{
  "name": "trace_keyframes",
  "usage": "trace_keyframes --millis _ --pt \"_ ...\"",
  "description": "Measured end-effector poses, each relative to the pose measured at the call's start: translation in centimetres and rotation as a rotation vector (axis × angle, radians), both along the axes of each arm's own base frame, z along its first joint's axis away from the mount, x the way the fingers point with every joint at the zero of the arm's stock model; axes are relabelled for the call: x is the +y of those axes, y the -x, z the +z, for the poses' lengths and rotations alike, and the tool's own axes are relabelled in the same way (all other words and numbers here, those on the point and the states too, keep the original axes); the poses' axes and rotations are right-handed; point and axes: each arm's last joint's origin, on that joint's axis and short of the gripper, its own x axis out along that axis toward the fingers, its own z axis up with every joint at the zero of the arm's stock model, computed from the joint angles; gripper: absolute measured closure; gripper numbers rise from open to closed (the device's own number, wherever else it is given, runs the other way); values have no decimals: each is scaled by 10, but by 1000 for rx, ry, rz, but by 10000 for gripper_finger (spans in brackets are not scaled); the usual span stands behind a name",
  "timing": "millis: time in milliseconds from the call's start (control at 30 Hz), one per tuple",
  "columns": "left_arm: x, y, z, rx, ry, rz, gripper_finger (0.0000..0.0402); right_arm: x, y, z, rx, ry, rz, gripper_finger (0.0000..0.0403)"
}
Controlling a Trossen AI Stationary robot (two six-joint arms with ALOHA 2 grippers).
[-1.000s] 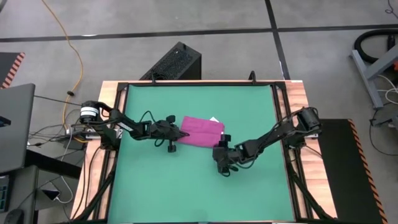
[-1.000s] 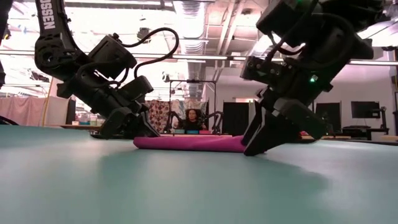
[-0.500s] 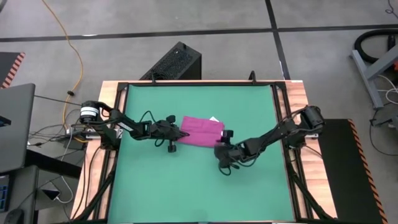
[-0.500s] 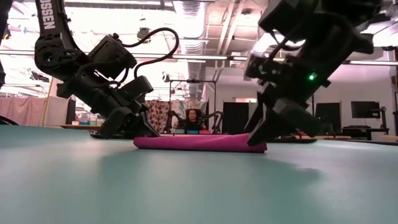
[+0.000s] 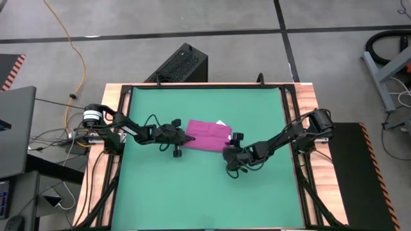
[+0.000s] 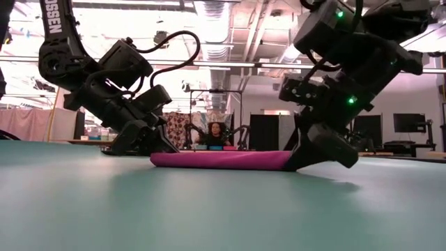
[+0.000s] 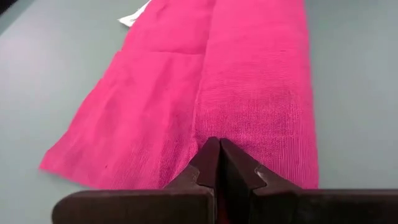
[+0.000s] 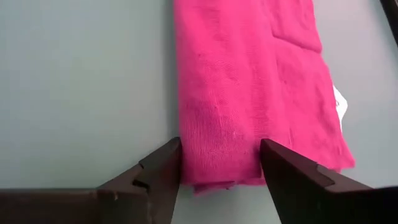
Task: Roll towel into tight, uniform cylinder
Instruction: Roll the pink towel
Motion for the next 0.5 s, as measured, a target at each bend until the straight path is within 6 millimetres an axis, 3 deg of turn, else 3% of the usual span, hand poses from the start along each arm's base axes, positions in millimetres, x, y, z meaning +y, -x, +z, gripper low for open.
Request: trace_keyframes --millis 133,367,500 --pt "-1 -1 0 -12 29 -34 401 -2 0 -13 9 -29 -65 223" --pt "-2 -1 7 -47 56 -7 401 0 0 -25 -10 -58 -135 364" --pt "-2 1 26 -115 65 6 401 3 1 -23 -13 -46 -129 374"
